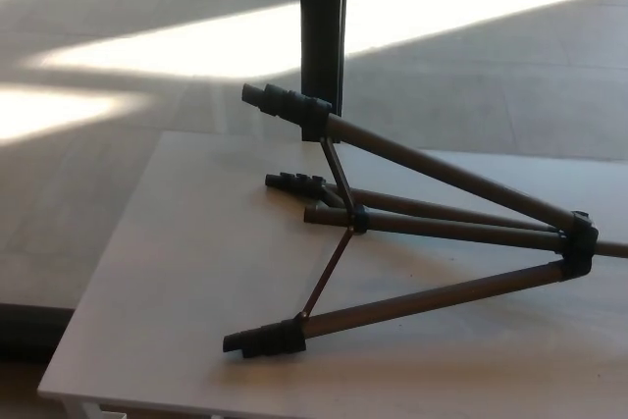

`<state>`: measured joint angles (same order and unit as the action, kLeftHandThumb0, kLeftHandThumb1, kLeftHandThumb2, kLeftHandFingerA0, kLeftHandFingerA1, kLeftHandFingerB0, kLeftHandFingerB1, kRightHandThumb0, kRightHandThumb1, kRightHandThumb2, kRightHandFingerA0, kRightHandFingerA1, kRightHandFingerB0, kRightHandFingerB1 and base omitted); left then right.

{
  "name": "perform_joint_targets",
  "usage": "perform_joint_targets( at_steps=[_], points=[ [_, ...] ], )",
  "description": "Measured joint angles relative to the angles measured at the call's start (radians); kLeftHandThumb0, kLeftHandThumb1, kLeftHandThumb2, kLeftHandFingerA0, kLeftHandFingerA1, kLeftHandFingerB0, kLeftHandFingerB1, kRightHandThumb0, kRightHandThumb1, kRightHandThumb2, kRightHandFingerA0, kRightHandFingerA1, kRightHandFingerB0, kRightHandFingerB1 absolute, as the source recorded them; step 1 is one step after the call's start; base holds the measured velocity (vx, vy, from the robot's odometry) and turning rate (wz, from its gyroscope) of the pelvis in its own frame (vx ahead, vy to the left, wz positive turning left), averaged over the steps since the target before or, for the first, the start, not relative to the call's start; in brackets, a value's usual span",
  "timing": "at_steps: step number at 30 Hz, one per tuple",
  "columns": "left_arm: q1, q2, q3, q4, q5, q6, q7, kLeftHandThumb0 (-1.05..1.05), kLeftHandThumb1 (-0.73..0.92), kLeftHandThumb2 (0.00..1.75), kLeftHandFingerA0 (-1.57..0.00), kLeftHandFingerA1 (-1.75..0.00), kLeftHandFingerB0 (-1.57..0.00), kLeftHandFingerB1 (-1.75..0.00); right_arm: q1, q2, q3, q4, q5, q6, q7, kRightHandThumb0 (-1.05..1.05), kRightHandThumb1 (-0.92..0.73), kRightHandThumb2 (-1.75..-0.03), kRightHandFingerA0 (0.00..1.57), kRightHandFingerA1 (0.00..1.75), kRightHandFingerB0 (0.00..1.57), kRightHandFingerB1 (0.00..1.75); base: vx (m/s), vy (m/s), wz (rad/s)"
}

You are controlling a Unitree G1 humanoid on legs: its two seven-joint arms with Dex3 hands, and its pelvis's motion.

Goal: Use both hands of the robot to pick up the tripod lying in the middle of the desk and make it stand upright on the desk

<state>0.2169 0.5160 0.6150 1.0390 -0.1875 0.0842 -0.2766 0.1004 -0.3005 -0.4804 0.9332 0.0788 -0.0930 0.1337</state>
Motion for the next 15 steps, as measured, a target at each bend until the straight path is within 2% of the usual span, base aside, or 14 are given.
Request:
perform_joint_targets(
  at_steps=[1, 2, 3, 4, 5, 6, 7, 9, 10, 11, 12, 15],
  points=[
    [-0.002, 0.003, 0.02, 0.004, -0.011, 0.0, -0.007, -0.94, 0.49, 0.73, -0.45, -0.59, -0.28, -0.45, -0.005, 0.0, -0.022, 0.0, 0.012, -0.003, 0.004, -1.03, -0.66, -0.98, 0.36, 0.75, 0.09, 0.23, 0.0, 0.0, 0.0],
    [-0.005, 0.005, 0.042, 0.008, -0.022, 0.0, -0.014, -0.89, 0.6, 0.58, -0.44, -0.55, -0.29, -0.41, -0.012, 0.0, -0.049, 0.001, 0.026, -0.005, 0.007, -0.86, -0.78, -0.64, 0.19, 0.54, 0.11, 0.26, 0.0, 0.0, 0.0],
    [-0.007, 0.006, 0.06, 0.01, -0.031, 0.0, -0.019, -0.94, 0.55, 0.92, -0.41, -0.59, -0.24, -0.45, -0.018, 0.0, -0.07, 0.001, 0.037, -0.007, 0.01, -0.39, -0.37, -0.99, 0.0, 0.5, 0.0, 0.5, 0.0, 0.0, 0.0],
    [-0.012, 0.006, 0.08, 0.013, -0.042, 0.0, -0.024, -0.9, 0.63, 0.62, -0.43, -0.53, -0.28, -0.38, -0.027, 0.0, -0.099, 0.0, 0.051, -0.008, 0.013, -0.92, -0.66, -0.96, 0.28, 0.56, 0.12, 0.39, 0.0, 0.0, 0.0],
    [-0.017, 0.006, 0.094, 0.014, -0.05, 0.0, -0.027, -0.86, 0.66, 0.6, -0.46, -0.52, -0.3, -0.37, -0.034, 0.0, -0.121, -0.001, 0.062, -0.01, 0.013, -0.93, -0.64, -0.93, 0.42, 0.58, 0.17, 0.39, 0.0, 0.0, 0.0],
    [-0.025, 0.007, 0.112, 0.015, -0.061, 0.0, -0.032, -0.86, 0.66, 0.6, -0.46, -0.52, -0.3, -0.37, -0.043, 0.001, -0.152, -0.002, 0.078, -0.012, 0.012, -0.93, -0.64, -0.93, 0.42, 0.58, 0.17, 0.39, 0.0, 0.0, 0.0],
    [-0.031, 0.007, 0.122, 0.015, -0.066, 0.0, -0.034, -0.88, 0.64, 0.6, -0.45, -0.5, -0.3, -0.36, -0.052, 0.002, -0.173, -0.004, 0.088, -0.013, 0.009, -0.72, -0.7, -0.61, 0.56, 0.68, 0.27, 0.3, 0.0, 0.0, 0.0],
    [-0.053, 0.011, 0.145, 0.013, -0.078, 0.0, -0.041, -0.88, 0.64, 0.6, -0.45, -0.5, -0.3, -0.36, -0.08, 0.014, -0.224, -0.032, 0.111, -0.017, -0.01, -0.72, -0.7, -0.61, 0.56, 0.68, 0.27, 0.3, 0.0, 0.0, 0.0],
    [-0.066, 0.014, 0.155, 0.012, -0.085, 0.0, -0.045, -0.84, 0.66, 0.61, -0.5, -0.45, -0.36, -0.33, -0.098, 0.021, -0.248, -0.047, 0.123, -0.021, -0.019, -0.75, -0.61, -0.92, 0.43, 0.68, 0.31, 0.45, 0.0, 0.0, 0.0],
    [-0.082, 0.018, 0.168, 0.006, -0.095, 0.0, -0.051, -0.84, 0.66, 0.61, -0.5, -0.45, -0.36, -0.33, -0.117, 0.031, -0.278, -0.07, 0.137, -0.023, -0.031, -0.75, -0.61, -0.92, 0.43, 0.68, 0.31, 0.45, 0.0, 0.0, 0.0],
    [-0.093, 0.02, 0.176, -0.004, -0.1, 0.001, -0.053, -0.83, 0.65, 0.61, -0.49, -0.45, -0.34, -0.34, -0.122, 0.04, -0.293, -0.087, 0.143, -0.02, -0.043, -0.69, -0.73, -0.62, 0.35, 0.58, 0.33, 0.31, 0.0, 0.0, 0.0],
    [-0.133, 0.028, 0.195, -0.058, -0.117, 0.001, -0.06, -0.82, 0.64, 0.6, -0.53, -0.48, -0.4, -0.36, -0.133, 0.098, -0.324, -0.152, 0.163, -0.002, -0.076, -0.69, -0.72, -0.62, 0.4, 0.54, 0.3, 0.3, 0.0, 0.0, 0.0]
  ],
)
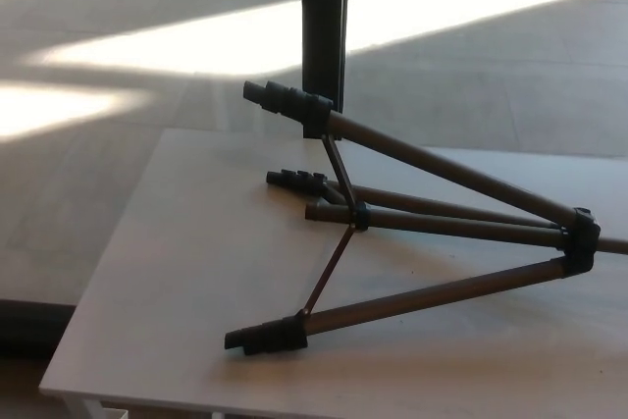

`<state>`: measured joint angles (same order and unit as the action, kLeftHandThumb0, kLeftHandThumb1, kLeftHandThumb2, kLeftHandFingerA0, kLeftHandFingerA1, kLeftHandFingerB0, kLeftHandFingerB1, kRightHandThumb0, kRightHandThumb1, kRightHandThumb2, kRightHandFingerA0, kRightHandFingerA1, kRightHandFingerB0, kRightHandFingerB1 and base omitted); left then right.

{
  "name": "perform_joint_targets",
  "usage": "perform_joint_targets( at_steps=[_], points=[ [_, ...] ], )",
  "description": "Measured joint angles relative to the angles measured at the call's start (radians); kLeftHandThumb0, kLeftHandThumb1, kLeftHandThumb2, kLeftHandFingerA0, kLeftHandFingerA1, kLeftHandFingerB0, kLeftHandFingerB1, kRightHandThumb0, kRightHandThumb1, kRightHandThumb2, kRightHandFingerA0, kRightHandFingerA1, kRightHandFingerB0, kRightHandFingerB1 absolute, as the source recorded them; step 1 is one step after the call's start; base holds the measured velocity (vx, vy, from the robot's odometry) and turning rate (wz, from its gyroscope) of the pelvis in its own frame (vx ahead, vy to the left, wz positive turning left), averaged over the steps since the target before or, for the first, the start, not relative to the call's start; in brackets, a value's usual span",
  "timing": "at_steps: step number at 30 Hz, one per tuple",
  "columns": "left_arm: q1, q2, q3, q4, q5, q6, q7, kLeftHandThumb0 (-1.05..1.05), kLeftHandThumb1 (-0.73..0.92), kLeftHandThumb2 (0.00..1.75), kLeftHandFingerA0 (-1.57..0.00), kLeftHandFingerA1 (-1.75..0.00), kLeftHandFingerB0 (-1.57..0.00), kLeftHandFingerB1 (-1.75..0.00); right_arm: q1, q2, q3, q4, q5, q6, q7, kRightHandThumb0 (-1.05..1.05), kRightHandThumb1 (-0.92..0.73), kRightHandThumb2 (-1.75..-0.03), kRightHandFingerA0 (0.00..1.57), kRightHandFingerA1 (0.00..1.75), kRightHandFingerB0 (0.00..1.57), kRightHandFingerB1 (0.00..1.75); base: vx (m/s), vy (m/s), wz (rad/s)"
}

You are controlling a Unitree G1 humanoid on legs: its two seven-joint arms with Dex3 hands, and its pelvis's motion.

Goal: Use both hands of the robot to pick up the tripod lying in the middle of the desk and make it stand upright on the desk

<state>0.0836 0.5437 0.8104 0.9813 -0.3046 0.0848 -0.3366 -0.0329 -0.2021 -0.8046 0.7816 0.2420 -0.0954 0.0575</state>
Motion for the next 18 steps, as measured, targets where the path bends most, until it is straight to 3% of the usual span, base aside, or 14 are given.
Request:
perform_joint_targets(
  at_steps=[1, 2, 3, 4, 5, 6, 7, 8, 9, 10, 13, 14, 16, 18],
  points=[
    [-0.004, 0.0, 0.001, -0.006, -0.002, 0.0, -0.001, -0.91, 0.54, 0.92, -0.52, -0.57, -0.37, -0.47, 0.0, 0.006, -0.002, -0.008, 0.002, 0.003, -0.003, -0.68, -0.74, -0.63, 0.41, 0.49, 0.25, 0.29, 0.0, 0.0, 0.0],
    [-0.022, 0.0, 0.003, -0.035, -0.008, 0.0, -0.003, -0.9, 0.38, 0.76, -0.78, -0.48, -0.64, -0.44, 0.0, 0.028, -0.005, -0.038, 0.005, 0.014, -0.016, -0.74, -0.68, -0.61, 0.52, 0.36, 0.36, 0.34, 0.0, 0.0, 0.0],
    [-0.031, 0.0, 0.004, -0.05, -0.012, 0.0, -0.003, -0.9, 0.38, 0.76, -0.78, -0.48, -0.64, -0.44, -0.001, 0.038, -0.006, -0.053, 0.006, 0.02, -0.021, -0.74, -0.68, -0.61, 0.52, 0.36, 0.36, 0.34, 0.0, 0.0, 0.0],
    [-0.047, 0.0, 0.004, -0.086, -0.018, 0.001, -0.004, -0.85, 0.53, 0.59, -0.72, -0.5, -0.64, -0.4, -0.001, 0.055, -0.007, -0.08, 0.009, 0.032, -0.031, -0.71, -0.64, -0.93, 0.27, 0.47, 0.15, 0.41, 0.0, 0.0, 0.0],
    [-0.057, 0.0, 0.004, -0.108, -0.021, 0.001, -0.004, -0.84, 0.57, 0.59, -0.59, -0.52, -0.54, -0.41, -0.001, 0.065, -0.006, -0.095, 0.01, 0.04, -0.037, -0.71, -0.64, -0.92, 0.28, 0.49, 0.19, 0.42, 0.0, 0.0, 0.0],
    [-0.072, 0.0, 0.003, -0.143, -0.025, 0.001, -0.004, -0.83, 0.61, 0.6, -0.52, -0.51, -0.45, -0.39, -0.001, 0.082, -0.004, -0.12, 0.012, 0.051, -0.045, -0.68, -0.79, -0.64, 0.36, 0.41, 0.27, 0.3, 0.0, 0.0, 0.0],
    [-0.08, 0.0, 0.003, -0.162, -0.027, 0.001, -0.004, -0.83, 0.61, 0.6, -0.52, -0.51, -0.45, -0.39, -0.001, 0.091, -0.002, -0.135, 0.014, 0.058, -0.05, -0.68, -0.79, -0.64, 0.36, 0.41, 0.27, 0.3, 0.0, 0.0, 0.0],
    [-0.09, -0.001, 0.001, -0.189, -0.03, 0.001, -0.004, -0.81, 0.62, 0.59, -0.48, -0.51, -0.4, -0.38, -0.001, 0.103, -0.001, -0.154, 0.015, 0.066, -0.058, -0.7, -0.64, -0.93, 0.27, 0.52, 0.22, 0.43, 0.0, 0.0, 0.0],
    [-0.1, -0.001, -0.001, -0.219, -0.033, 0.001, -0.004, -0.81, 0.6, 0.65, -0.41, -0.53, -0.33, -0.39, -0.001, 0.116, 0.001, -0.175, 0.017, 0.075, -0.068, -0.65, -0.81, -0.65, 0.29, 0.43, 0.26, 0.29, 0.0, 0.0, 0.0],
    [-0.107, -0.002, -0.003, -0.238, -0.035, 0.001, -0.004, -0.78, 0.58, 0.91, -0.28, -0.56, -0.21, -0.48, -0.001, 0.125, 0.002, -0.19, 0.018, 0.082, -0.075, -0.69, -0.68, -0.95, 0.14, 0.54, 0.08, 0.4, 0.0, 0.0, 0.0],
    [-0.135, -0.008, -0.015, -0.322, -0.04, 0.001, -0.004, -0.75, 0.61, 0.93, -0.25, -0.56, -0.17, -0.47, 0.0, 0.166, 0.011, -0.254, 0.019, 0.106, -0.104, -0.64, -0.83, -0.64, 0.14, 0.55, 0.11, 0.27, 0.0, 0.0, 0.0],
    [-0.142, -0.011, -0.018, -0.344, -0.041, 0.001, -0.003, -0.76, 0.61, 0.96, -0.26, -0.58, -0.15, -0.47, 0.0, 0.178, 0.013, -0.272, 0.019, 0.112, -0.112, -0.35, -0.56, -1.08, 0.03, 0.54, 0.0, 0.5, 0.0, 0.0, 0.0],
    [-0.156, -0.021, -0.026, -0.387, -0.043, 0.001, -0.003, -0.76, 0.61, 0.96, -0.26, -0.58, -0.15, -0.47, 0.0, 0.202, 0.015, -0.31, 0.02, 0.127, -0.129, -0.35, -0.56, -1.08, 0.03, 0.54, 0.0, 0.5, 0.0, 0.0, 0.0],
    [-0.172, -0.036, -0.039, -0.441, -0.047, 0.001, -0.002, -0.79, 0.63, 0.97, -0.23, -0.58, -0.14, -0.47, 0.0, 0.233, 0.018, -0.359, 0.022, 0.147, -0.151, -0.65, -0.63, -0.92, 0.21, 0.72, 0.12, 0.47, 0.0, 0.0, 0.0]
  ],
)
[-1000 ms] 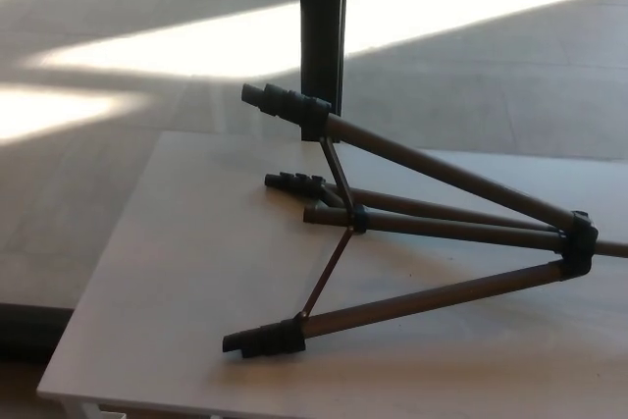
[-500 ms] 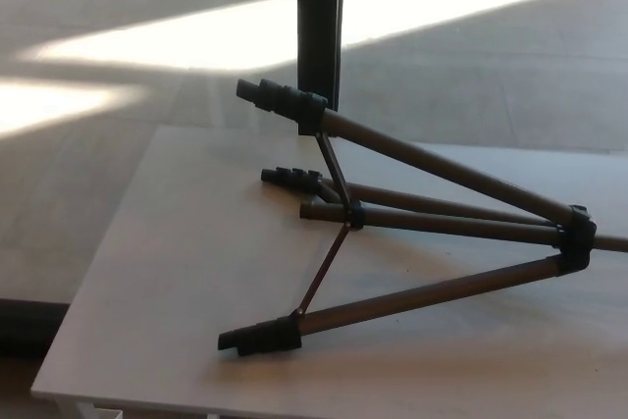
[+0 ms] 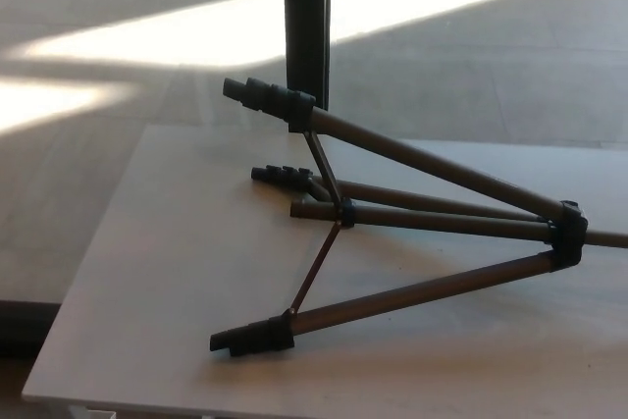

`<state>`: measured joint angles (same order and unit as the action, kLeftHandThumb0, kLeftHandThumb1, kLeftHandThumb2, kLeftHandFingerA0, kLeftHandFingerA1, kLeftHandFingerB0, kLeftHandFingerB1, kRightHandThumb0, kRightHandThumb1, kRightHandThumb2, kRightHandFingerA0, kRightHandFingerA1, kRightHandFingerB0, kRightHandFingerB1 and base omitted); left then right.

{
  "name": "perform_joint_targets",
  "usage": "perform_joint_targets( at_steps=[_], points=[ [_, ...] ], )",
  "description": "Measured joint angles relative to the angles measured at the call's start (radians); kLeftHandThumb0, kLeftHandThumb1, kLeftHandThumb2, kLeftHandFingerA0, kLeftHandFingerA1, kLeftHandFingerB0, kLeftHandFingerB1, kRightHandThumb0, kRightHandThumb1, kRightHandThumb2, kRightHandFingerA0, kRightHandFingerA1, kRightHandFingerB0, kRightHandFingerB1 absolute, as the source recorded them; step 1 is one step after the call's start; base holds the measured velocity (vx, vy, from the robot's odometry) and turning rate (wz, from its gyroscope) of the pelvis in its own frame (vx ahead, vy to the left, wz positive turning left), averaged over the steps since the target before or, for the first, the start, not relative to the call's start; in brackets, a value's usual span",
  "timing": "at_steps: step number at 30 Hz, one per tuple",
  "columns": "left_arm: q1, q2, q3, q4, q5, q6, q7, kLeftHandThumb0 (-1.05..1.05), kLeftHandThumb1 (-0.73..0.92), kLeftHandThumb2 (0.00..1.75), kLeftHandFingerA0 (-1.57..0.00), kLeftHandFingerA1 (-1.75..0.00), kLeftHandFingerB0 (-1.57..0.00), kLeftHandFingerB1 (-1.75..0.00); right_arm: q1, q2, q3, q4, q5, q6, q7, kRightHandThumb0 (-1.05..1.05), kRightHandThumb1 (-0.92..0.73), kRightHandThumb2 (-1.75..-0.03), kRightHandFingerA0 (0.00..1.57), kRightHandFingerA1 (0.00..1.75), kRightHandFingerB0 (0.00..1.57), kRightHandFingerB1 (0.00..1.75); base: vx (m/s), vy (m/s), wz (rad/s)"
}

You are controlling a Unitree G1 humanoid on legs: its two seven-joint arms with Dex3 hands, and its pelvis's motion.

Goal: Use both hands of the robot to pick up the tripod lying in the middle of the desk and make it stand upright on the desk

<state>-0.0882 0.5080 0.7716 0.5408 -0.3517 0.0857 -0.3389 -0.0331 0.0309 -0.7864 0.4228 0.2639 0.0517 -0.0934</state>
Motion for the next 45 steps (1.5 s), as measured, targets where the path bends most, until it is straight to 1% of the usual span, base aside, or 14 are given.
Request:
perform_joint_targets(
  at_steps=[3, 4, 6, 8, 11, 14, 23, 24, 29, 33, 34, 37, 38, 45],
  points=[
    [-0.015, -0.016, -0.018, -0.075, -0.006, 0.0, 0.0, -0.77, 0.66, 0.98, -0.21, -0.57, -0.12, -0.47, 0.0, 0.037, 0.0, -0.071, 0.007, 0.029, -0.031, -0.64, -0.8, -0.63, 0.15, 0.65, 0.07, 0.3, 0.0, 0.0, 0.0],
    [-0.018, -0.02, -0.023, -0.101, -0.008, 0.001, 0.001, -0.76, 0.84, 0.65, -0.22, -0.53, -0.14, -0.36, 0.001, 0.046, -0.001, -0.097, 0.011, 0.038, -0.041, -0.65, -0.81, -0.58, 0.4, 1.64, 0.28, 1.05, 0.0, 0.0, 0.0],
    [-0.022, -0.029, -0.034, -0.152, -0.012, 0.004, 0.002, -0.75, 0.85, 0.64, -0.22, -0.53, -0.13, -0.36, 0.006, 0.055, -0.004, -0.145, 0.016, 0.058, -0.064, -0.72, -0.66, -1.02, 0.71, 1.2, 0.44, 0.95, 0.0, 0.0, 0.0],
    [-0.027, -0.037, -0.052, -0.222, -0.019, 0.014, 0.002, -0.75, 0.85, 0.65, -0.2, -0.52, -0.11, -0.35, 0.009, 0.064, -0.007, -0.196, 0.017, 0.095, -0.089, -0.68, -0.64, -0.99, 0.0, 0.49, 0.0, 0.41, 0.0, 0.0, 0.0],
    [-0.032, -0.041, -0.07, -0.317, -0.028, 0.027, 0.002, -0.77, 0.67, 0.97, -0.16, -0.55, -0.07, -0.45, 0.024, 0.078, -0.003, -0.267, 0.019, 0.148, -0.11, -0.71, -0.69, -1.01, 0.0, 0.35, 0.0, 0.22, 0.0, 0.0, 0.0],
    [-0.035, -0.041, -0.089, -0.404, -0.043, 0.046, 0.002, -0.72, 0.83, 0.64, -0.2, -0.51, -0.14, -0.35, 0.045, 0.085, -0.003, -0.322, 0.024, 0.197, -0.122, -0.75, -0.66, -1.01, 0.01, 0.55, 0.0, 0.37, 0.0, 0.0, 0.0],
    [-0.015, -0.063, -0.114, -0.569, -0.078, 0.108, 0.008, -0.37, 0.57, 1.12, -0.03, -0.52, 0.0, -0.5, 0.097, 0.075, -0.006, -0.397, 0.029, 0.331, -0.144, -0.86, -0.77, -1.07, 0.0, 0.23, 0.11, 0.46, 0.0, 0.0, 0.0],
    [-0.009, -0.068, -0.116, -0.576, -0.081, 0.112, 0.008, -0.37, 0.56, 1.11, -0.04, -0.52, 0.0, -0.49, 0.104, 0.073, -0.006, -0.4, 0.03, 0.345, -0.144, -0.71, -0.92, -0.67, 0.0, 0.0, 0.01, 0.34, 0.0, 0.0, 0.0],
    [0.029, -0.082, -0.12, -0.598, -0.089, 0.132, 0.01, -0.36, 0.56, 1.11, -0.03, -0.52, 0.0, -0.5, 0.142, 0.063, -0.005, -0.413, 0.039, 0.419, -0.142, -0.91, -0.81, -1.02, 0.0, 0.08, 0.0, 0.0, 0.0, 0.0, 0.0],
    [0.065, -0.09, -0.121, -0.613, -0.101, 0.159, 0.011, -0.69, 0.86, 0.64, -0.15, -0.44, -0.1, -0.29, 0.211, 0.022, 0.014, -0.409, 0.043, 0.484, -0.118, -0.95, -0.83, -1.08, 0.0, 0.1, 0.0, 0.0, 0.0, 0.0, 0.0],
    [0.075, -0.094, -0.123, -0.618, -0.105, 0.169, 0.011, -0.37, 0.55, 1.11, -0.03, -0.52, 0.0, -0.5, 0.237, 0.0, 0.024, -0.397, 0.046, 0.501, -0.102, -1.01, -0.77, -1.06, 0.0, 0.1, 0.0, 0.0, 0.0, 0.0, 0.0],
    [0.096, -0.1, -0.129, -0.632, -0.112, 0.191, 0.013, -0.37, 0.55, 1.11, -0.03, -0.52, 0.0, -0.5, 0.293, -0.043, 0.028, -0.365, 0.059, 0.537, -0.063, -0.86, -0.85, -0.66, 0.0, 0.0, 0.0, 0.0, 0.0, 0.0, 0.0],
    [0.102, -0.105, -0.132, -0.64, -0.114, 0.199, 0.014, -0.37, 0.56, 1.12, -0.03, -0.51, 0.0, -0.5, 0.319, -0.059, 0.03, -0.346, 0.062, 0.546, -0.043, -1.0, -0.8, -1.09, 0.0, 0.09, 0.0, 0.0, 0.0, 0.0, 0.0],
    [0.146, -0.127, -0.154, -0.681, -0.13, 0.248, 0.031, -0.37, 0.53, 1.1, -0.02, -0.51, 0.0, -0.5, 0.455, -0.076, 0.037, -0.464, 0.053, 0.611, -0.036, -0.82, -0.75, -1.0, 0.04, 0.32, 0.0, 0.1, 0.0, 0.0, 0.0]
  ],
)
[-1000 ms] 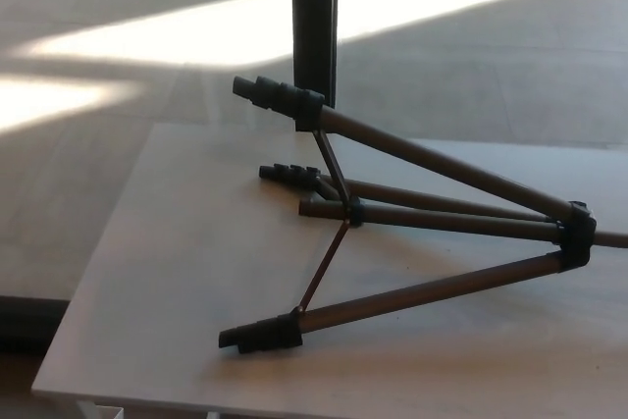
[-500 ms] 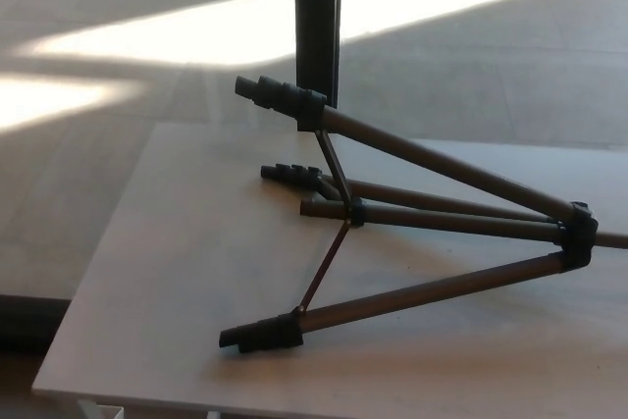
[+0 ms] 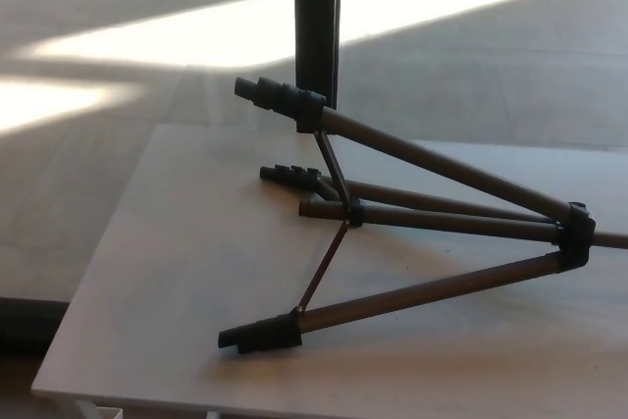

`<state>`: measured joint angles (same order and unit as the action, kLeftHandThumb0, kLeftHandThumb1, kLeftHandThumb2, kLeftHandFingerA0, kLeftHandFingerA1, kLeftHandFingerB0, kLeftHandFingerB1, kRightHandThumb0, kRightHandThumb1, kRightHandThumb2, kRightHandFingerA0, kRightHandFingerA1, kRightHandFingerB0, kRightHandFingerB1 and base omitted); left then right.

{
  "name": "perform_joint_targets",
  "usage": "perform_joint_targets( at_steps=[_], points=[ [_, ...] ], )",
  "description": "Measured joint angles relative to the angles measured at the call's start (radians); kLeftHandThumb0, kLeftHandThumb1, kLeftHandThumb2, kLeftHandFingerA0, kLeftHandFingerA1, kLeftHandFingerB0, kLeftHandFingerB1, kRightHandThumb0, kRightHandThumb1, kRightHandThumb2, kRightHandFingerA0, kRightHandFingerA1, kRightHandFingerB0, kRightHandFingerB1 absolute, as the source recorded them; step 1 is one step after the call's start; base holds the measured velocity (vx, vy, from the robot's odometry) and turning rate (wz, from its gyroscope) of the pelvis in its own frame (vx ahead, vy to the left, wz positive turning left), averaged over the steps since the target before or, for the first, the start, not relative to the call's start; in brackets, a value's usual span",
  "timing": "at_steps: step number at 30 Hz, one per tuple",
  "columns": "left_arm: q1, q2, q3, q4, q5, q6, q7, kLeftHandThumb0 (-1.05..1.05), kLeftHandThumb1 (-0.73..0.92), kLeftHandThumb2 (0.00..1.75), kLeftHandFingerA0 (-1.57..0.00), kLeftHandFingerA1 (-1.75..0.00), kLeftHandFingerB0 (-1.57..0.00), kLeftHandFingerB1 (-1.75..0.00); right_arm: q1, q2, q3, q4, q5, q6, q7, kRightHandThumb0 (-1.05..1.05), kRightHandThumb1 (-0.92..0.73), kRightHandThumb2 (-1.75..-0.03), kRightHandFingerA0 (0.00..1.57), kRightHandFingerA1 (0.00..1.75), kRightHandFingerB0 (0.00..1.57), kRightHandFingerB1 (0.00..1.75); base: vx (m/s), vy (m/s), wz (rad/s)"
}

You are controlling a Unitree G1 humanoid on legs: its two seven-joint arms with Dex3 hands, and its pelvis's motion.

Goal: Use both hands of the robot to pick up the tripod lying in the middle of the desk and make it stand upright on the desk

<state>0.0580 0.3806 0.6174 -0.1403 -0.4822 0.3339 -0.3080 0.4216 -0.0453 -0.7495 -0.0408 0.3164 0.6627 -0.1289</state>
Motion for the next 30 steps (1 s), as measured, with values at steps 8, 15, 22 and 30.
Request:
perform_joint_targets(
  at_steps=[8, 15, 22, 30],
  points=[
    [0.004, -0.003, -0.007, -0.005, -0.003, 0.007, 0.001, -0.37, 0.54, 1.11, -0.02, -0.51, 0.0, -0.5, 0.015, 0.035, -0.015, -0.272, -0.005, 0.033, -0.051, -0.56, -0.84, -0.73, 0.01, 0.26, 0.1, 0.48, 0.0, 0.0, 0.0],
    [0.005, -0.011, -0.021, -0.008, -0.003, 0.007, 0.002, -0.75, 0.68, 0.98, -0.15, -0.52, -0.07, -0.43, -0.056, 0.06, 0.015, -0.509, 0.0, 0.021, -0.065, -0.66, -0.64, -0.92, 0.04, 0.54, 0.11, 0.48, 0.0, 0.0, 0.0],
    [0.005, -0.034, -0.04, -0.026, -0.007, 0.019, 0.014, -0.73, 0.89, 0.66, -0.2, -0.45, -0.11, -0.3, -0.253, 0.098, 0.197, -0.71, 0.003, 0.004, -0.07, -0.68, -0.77, -0.63, 0.25, 0.52, 0.26, 0.36, 0.0, 0.0, 0.0],
    [-0.015, -0.037, -0.07, -0.046, -0.009, 0.036, 0.034, -0.73, 0.71, 1.0, -0.15, -0.54, -0.08, -0.44, -0.356, 0.253, 0.502, -0.677, 0.007, -0.071, -0.045, -0.71, -0.74, -0.62, 0.27, 0.62, 0.28, 0.41, 0.0, 0.0, 0.02]
  ],
)
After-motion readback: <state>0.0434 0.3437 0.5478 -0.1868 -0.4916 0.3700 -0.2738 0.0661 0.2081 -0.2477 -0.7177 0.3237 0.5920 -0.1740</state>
